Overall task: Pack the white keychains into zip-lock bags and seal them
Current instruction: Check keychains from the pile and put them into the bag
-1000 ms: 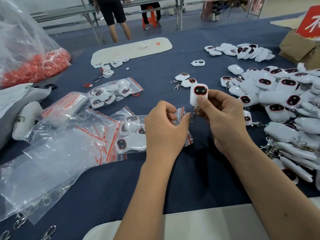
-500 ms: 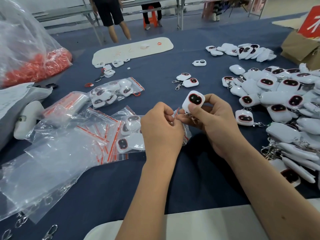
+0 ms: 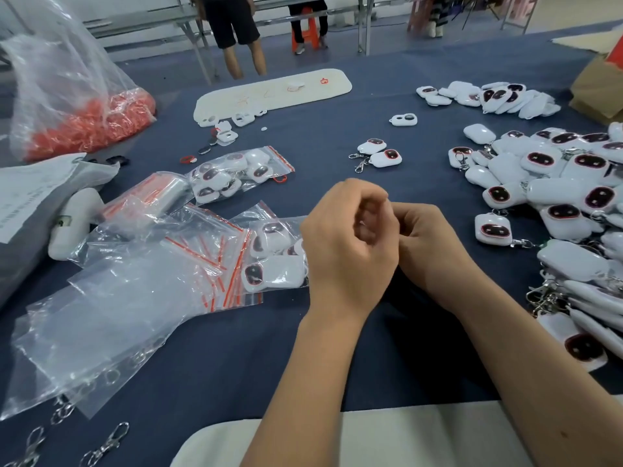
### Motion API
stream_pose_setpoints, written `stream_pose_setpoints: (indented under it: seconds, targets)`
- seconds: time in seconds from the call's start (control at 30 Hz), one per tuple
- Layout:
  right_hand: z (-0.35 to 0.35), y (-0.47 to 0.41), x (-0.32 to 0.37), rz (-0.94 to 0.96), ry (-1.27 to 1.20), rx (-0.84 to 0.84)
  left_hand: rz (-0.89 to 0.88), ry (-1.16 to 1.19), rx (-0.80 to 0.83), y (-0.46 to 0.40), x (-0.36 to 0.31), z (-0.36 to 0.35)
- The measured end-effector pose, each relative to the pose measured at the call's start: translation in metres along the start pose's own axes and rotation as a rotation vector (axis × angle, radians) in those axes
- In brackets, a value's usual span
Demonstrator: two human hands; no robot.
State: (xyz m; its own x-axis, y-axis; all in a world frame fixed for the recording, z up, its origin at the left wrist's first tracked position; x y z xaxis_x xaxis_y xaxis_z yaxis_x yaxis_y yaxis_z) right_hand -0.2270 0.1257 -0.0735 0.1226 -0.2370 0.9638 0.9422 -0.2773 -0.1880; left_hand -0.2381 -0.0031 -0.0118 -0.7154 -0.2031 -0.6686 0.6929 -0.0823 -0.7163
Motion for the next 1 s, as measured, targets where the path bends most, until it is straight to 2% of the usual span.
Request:
stream_pose_setpoints:
  seconds: [0.07,0.23,0.33,0.4,0.53,0.63,0.73,0.8,0.9,0.93,1.0]
  targets:
    - [-0.002,-0.001,-0.001,-0.013,-0.02,-0.006,0.147,0.103,-0.132,-0.004,0.012,0.015]
    - [0.008,-0.004,-0.013,-0.081,0.054,-0.131,0.591,0.382,-0.587,-0.001,0.067,0.059]
    - [0.006,-0.003,-0.01,-0.045,0.099,-0.108,0.775,0.452,-0.713,0.009,0.09,0.07]
    - [0.004,-0.001,-0.005,0.013,0.177,-0.099,0.812,0.457,-0.732,0.011,0.093,0.071]
    - [-0.003,0.002,0.012,0.193,0.32,-0.074,0.712,0.336,-0.592,0.004,0.08,0.061]
    - [0.002,0.002,0.008,0.131,0.234,-0.104,0.577,0.176,-0.423,-0.002,0.062,0.048]
    - [0.008,0.003,0.011,0.126,0.298,-0.172,0.401,0.02,-0.274,-0.006,0.042,0.036]
    - [-0.002,0.004,0.018,0.183,0.347,-0.084,0.293,-0.104,-0.175,-0.007,0.031,0.028]
    - [-0.013,0.005,0.021,0.228,0.444,0.03,0.239,-0.189,-0.06,-0.007,0.029,0.017]
    - [-0.01,0.004,0.021,0.21,0.454,-0.004,0.229,-0.202,-0.031,-0.006,0.029,0.014]
    - [0.007,0.005,0.022,0.157,0.454,-0.209,0.192,-0.235,0.036,-0.004,0.026,0.007]
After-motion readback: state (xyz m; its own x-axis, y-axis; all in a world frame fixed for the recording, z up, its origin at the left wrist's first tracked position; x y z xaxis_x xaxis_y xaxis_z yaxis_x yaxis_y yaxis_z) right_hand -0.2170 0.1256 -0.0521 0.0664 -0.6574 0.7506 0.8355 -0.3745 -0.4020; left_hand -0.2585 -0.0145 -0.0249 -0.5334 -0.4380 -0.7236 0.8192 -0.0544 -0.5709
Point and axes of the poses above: each hand's wrist, its own y-axis away from the middle knuckle, its own z-axis out of the back of the hand, x = y × z, the point moved 8 cm from there along -y, towards the middle knuckle, and after that the axes turned 2 degrees about -x, right-handed, at the moved point
